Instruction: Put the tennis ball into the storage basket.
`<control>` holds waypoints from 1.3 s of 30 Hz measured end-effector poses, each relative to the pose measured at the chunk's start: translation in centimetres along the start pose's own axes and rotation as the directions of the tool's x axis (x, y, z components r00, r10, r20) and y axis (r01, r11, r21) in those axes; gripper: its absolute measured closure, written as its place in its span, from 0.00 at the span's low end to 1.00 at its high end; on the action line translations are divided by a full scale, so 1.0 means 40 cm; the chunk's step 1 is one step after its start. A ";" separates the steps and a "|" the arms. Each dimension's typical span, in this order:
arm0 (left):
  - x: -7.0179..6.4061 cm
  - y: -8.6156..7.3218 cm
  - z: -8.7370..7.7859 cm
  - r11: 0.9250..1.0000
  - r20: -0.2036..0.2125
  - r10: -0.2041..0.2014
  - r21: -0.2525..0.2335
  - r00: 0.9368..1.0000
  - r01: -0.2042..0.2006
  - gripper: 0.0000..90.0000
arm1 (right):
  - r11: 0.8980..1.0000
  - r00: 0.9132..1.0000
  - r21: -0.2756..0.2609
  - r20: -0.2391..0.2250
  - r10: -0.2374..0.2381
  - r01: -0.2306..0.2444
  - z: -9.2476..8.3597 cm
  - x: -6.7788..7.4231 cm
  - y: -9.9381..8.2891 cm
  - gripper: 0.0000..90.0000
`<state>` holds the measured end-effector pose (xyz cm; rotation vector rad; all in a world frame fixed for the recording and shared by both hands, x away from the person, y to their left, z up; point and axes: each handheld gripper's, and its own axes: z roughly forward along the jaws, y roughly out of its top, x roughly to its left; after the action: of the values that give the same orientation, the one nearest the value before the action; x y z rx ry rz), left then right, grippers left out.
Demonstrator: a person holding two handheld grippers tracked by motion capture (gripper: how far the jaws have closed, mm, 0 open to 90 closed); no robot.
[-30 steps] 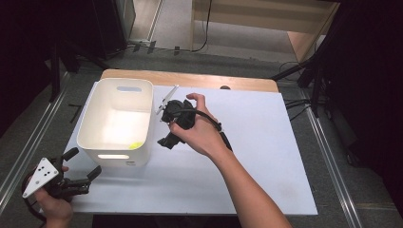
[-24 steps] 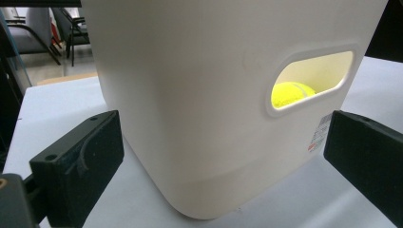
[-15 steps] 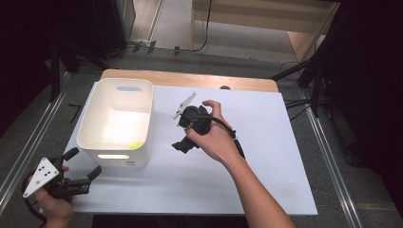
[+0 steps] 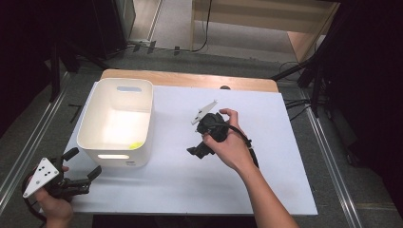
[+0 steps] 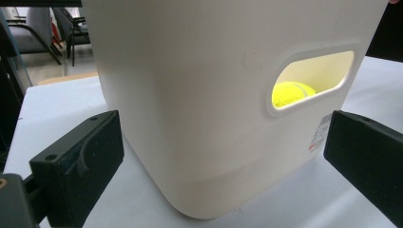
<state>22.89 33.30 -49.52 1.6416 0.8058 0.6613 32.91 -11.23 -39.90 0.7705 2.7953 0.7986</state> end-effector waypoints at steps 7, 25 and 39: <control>0.000 0.000 0.000 1.000 -0.002 0.000 0.003 1.000 0.000 0.00 | 0.999 0.999 -0.004 0.000 0.037 -0.037 0.001 -0.009 -0.051 0.00; -0.002 0.000 0.000 1.000 -0.004 0.003 0.001 1.000 -0.003 0.00 | 0.992 0.993 -0.054 0.021 0.119 -0.118 -0.029 -0.030 -0.180 0.00; -0.003 0.000 0.000 1.000 -0.007 0.004 0.005 1.000 -0.004 0.00 | 0.971 0.983 -0.178 0.063 0.171 -0.157 -0.063 -0.031 -0.279 0.00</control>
<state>22.82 33.23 -49.53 1.6468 0.8095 0.6685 28.41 -21.16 -43.62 0.9883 2.5779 0.9989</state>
